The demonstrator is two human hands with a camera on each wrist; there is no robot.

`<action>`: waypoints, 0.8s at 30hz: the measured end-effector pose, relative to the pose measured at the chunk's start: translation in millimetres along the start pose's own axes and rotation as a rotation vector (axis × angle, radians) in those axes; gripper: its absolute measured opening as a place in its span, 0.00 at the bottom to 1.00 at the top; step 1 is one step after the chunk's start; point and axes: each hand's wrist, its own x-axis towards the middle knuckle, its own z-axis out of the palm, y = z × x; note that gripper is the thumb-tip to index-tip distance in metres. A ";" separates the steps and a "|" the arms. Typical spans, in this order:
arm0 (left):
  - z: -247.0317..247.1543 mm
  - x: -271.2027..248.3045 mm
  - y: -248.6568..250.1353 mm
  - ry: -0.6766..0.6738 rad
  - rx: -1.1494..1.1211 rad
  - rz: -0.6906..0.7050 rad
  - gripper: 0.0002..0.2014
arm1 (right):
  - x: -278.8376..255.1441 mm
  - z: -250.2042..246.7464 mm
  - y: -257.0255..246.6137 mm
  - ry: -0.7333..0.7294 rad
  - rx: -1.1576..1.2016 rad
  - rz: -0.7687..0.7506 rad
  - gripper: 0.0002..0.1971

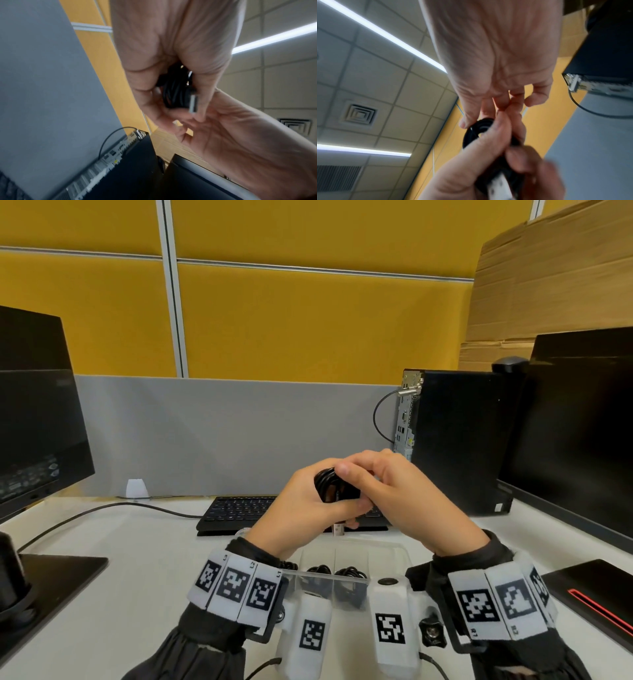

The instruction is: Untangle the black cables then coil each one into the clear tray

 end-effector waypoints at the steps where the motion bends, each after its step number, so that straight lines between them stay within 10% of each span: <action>1: 3.6 1.2 -1.0 0.018 -0.022 0.015 0.14 | -1.4 -3.1 -0.4 -0.005 -0.065 -0.002 0.13; 9: 25.9 12.4 -17.7 0.240 0.056 -0.036 0.08 | -7.8 -2.3 11.3 -0.006 -0.162 0.007 0.12; 13: 33.5 21.0 -27.0 0.211 0.089 -0.091 0.21 | -17.1 -8.1 26.2 0.063 -0.189 -0.007 0.12; 20: 34.7 21.5 -53.3 -0.168 0.246 -0.359 0.27 | -6.1 -34.2 83.0 -0.092 -0.263 0.222 0.10; 24: 0.8 13.4 -67.9 -0.196 0.604 -0.431 0.25 | 7.0 -14.2 117.3 -0.447 -0.610 0.368 0.14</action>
